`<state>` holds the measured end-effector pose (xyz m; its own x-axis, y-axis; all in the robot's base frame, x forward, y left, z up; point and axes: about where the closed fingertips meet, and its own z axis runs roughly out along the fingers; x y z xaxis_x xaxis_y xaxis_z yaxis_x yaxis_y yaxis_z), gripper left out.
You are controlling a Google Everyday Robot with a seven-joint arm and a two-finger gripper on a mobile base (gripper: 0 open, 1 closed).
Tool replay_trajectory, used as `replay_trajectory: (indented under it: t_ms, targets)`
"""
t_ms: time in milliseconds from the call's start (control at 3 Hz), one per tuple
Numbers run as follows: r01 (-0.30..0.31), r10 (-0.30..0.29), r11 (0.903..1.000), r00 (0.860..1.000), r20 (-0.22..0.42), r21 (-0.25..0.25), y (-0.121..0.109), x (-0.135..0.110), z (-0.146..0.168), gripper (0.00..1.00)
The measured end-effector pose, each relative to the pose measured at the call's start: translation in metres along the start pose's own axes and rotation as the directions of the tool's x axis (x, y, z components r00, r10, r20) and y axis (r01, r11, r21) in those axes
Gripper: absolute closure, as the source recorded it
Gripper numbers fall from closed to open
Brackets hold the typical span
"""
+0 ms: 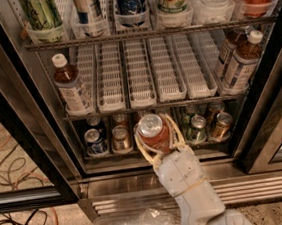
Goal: Pick coke can from middle shelf of fridge
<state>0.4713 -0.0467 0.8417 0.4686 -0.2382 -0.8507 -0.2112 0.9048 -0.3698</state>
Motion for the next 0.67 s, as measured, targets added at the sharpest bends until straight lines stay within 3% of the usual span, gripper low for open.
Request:
replay_trajectory:
  t_ms: [333, 667]
  targets:
    - [-0.022, 0.021, 0.9956, 1.000, -0.014, -0.090, -0.004, -0.005, -0.031, 1.00]
    - [-0.049, 0.052, 0.9896, 0.999, 0.014, -0.135, 0.000, -0.022, -0.039, 1.00]
